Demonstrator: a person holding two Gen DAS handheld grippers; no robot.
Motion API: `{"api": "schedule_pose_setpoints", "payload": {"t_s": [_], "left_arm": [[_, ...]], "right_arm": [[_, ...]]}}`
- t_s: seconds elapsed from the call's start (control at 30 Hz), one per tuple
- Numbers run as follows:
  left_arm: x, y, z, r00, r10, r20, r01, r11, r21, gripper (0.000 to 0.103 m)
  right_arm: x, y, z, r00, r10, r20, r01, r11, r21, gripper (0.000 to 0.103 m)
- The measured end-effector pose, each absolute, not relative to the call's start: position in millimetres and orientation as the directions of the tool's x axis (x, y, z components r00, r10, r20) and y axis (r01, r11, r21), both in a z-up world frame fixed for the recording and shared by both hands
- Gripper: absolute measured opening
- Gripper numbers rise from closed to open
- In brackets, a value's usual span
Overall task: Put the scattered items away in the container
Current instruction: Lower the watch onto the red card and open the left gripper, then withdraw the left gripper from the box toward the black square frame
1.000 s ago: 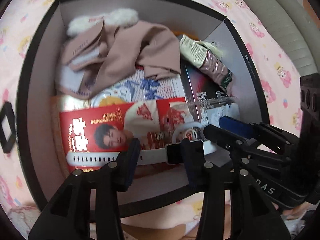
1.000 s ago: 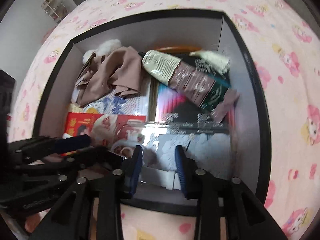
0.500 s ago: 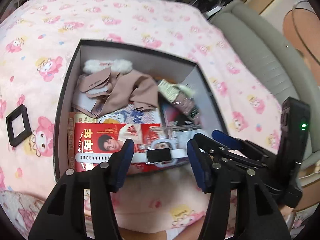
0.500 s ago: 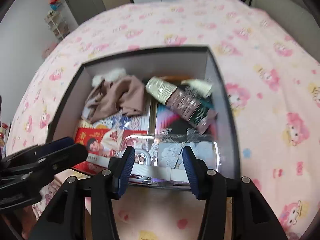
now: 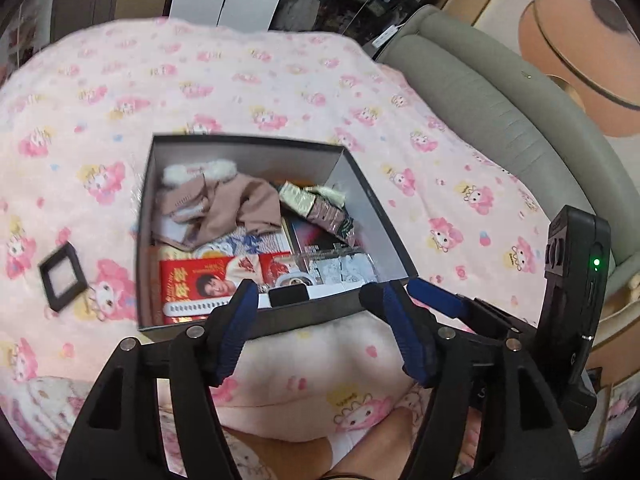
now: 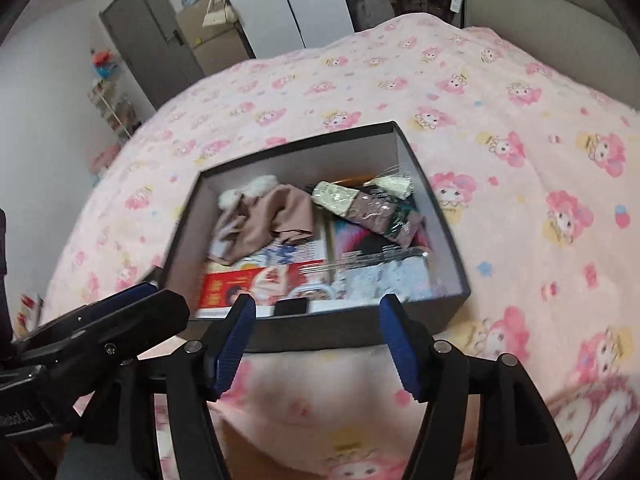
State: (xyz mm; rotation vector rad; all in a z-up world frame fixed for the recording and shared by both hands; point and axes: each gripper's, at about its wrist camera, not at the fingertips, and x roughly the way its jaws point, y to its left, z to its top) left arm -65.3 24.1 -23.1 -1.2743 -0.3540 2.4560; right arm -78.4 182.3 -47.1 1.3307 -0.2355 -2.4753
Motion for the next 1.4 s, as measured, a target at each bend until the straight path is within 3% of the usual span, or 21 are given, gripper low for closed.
{"api": "schedule_pose_setpoints", "payload": {"t_s": [0.6, 0.93, 1.4], "left_arm": [[-19.8, -54.1, 5.9, -0.638, 0.278, -0.718, -0.134, -0.958, -0.252, 0.073], [-11.6, -114.7, -4.5, -0.648, 0.265, -0.714, -0.060, -0.952, -0.300, 0.073], [-16.3, -196.3, -54.4, -0.604, 0.257, -0.754, 0.087, -0.920, -0.383, 0.074]], "right_arm": [[-44.0, 105.6, -19.9, -0.511, -0.370, -0.776, 0.281, -0.925, 0.256, 0.065], [-40.1, 45.9, -17.1, -0.484, -0.389, -0.784, 0.364, -0.904, 0.224, 0.065], [-49.9, -45.8, -55.1, -0.378, -0.369, -0.849, 0.465, -0.869, 0.170, 0.065]]}}
